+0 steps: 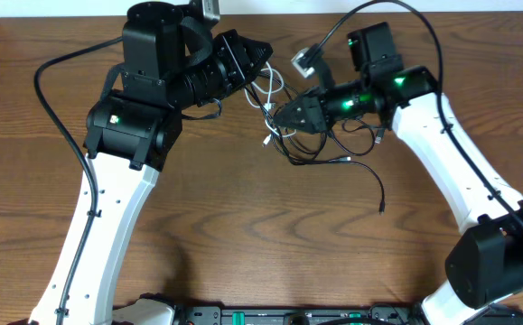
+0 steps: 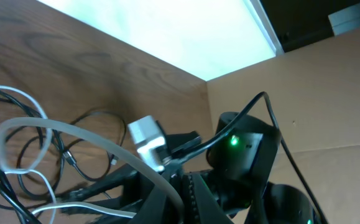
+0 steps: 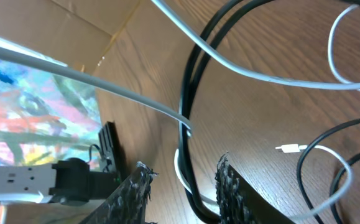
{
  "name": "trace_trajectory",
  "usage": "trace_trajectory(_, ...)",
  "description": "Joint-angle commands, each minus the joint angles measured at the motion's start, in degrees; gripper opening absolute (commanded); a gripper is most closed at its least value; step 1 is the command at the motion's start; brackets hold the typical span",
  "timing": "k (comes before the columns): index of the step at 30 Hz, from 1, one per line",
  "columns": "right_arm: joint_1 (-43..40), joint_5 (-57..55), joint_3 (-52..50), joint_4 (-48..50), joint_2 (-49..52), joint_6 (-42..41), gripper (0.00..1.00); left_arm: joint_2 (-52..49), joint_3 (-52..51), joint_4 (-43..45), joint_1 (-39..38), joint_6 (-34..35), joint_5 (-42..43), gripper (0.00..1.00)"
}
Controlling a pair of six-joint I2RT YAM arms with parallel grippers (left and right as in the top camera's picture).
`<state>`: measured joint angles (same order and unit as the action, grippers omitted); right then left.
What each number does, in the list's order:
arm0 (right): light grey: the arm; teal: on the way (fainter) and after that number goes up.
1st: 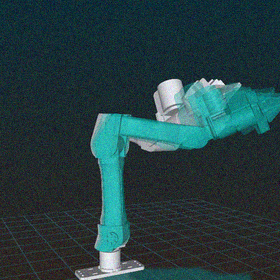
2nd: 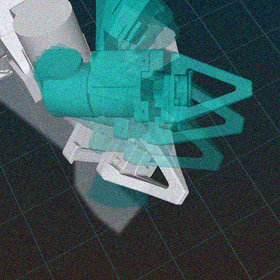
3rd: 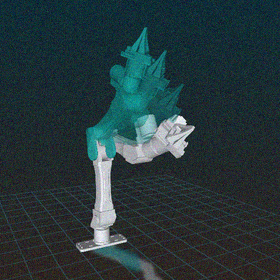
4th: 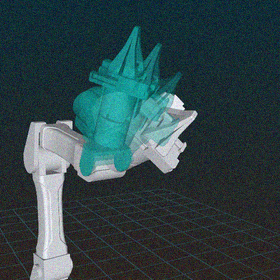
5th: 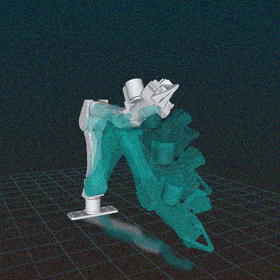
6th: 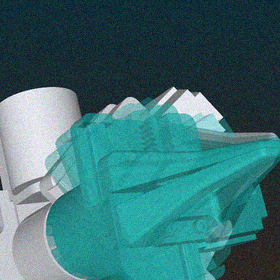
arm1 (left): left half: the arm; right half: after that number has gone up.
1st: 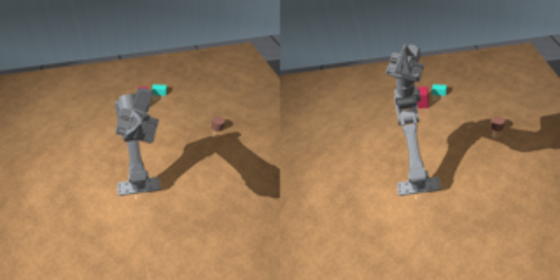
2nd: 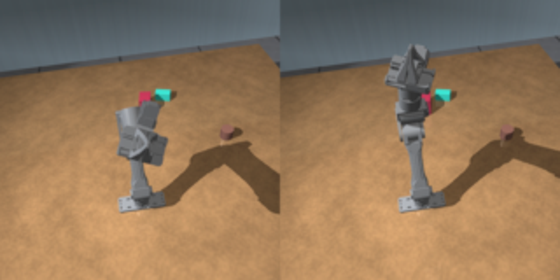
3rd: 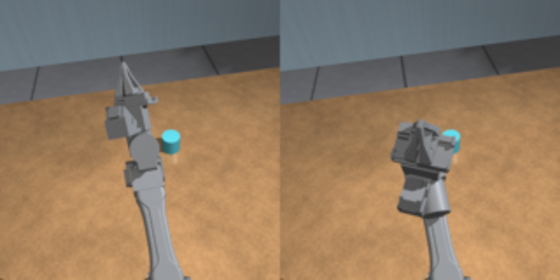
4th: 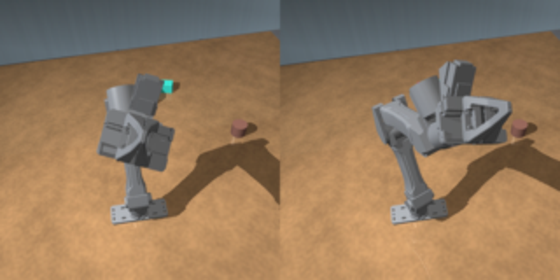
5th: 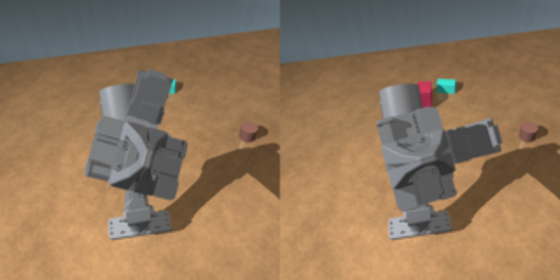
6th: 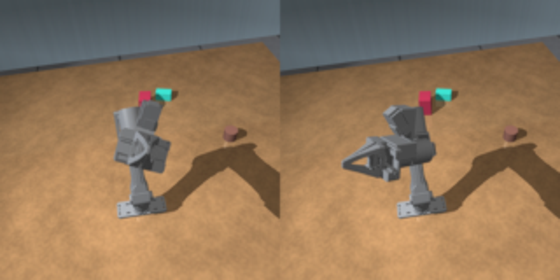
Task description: Untangle cables
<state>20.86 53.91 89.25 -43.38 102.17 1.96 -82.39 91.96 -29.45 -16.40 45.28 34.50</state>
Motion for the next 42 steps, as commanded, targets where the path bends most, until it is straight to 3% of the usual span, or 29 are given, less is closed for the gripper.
trace_trajectory(1, 1.6, -3.4, -0.1, 0.6, -0.8, 0.9, 0.33, 1.1, 0.9, 0.1, -0.1, 2.0, 1.4, 0.07)
trace_trajectory(7, 2.2, -13.6, -0.1, 1.0, -0.8, -2.3, 0.32, 1.1, 0.9, -0.3, -0.1, 2.0, 1.7, 0.07)
trace_trajectory(10, 2.2, -13.9, -0.1, 1.1, -0.8, -2.3, 0.27, 1.1, 0.9, -0.3, -0.1, 2.0, 2.0, 0.08)
trace_trajectory(18, 2.7, -14.2, -0.1, 1.2, -0.8, -2.3, 0.27, 1.1, 0.9, -0.3, -0.1, 2.0, 2.1, 0.07)
trace_trajectory(27, 3.7, -21.9, -0.1, 3.2, -0.8, -4.7, 0.27, 1.1, 0.9, -0.3, -0.1, 3.0, 2.6, 0.07)
trace_trajectory(34, 4.7, -26.8, -0.1, 4.1, -0.8, -6.7, 0.21, 1.1, 0.9, -0.2, -0.1, 4.1, 3.5, 0.08)
trace_trajectory(42, 5.5, -30.5, -0.1, 7.9, -0.8, -9.2, 0.23, 1.1, 0.9, -0.3, -0.1, 5.0, 4.8, 0.07)
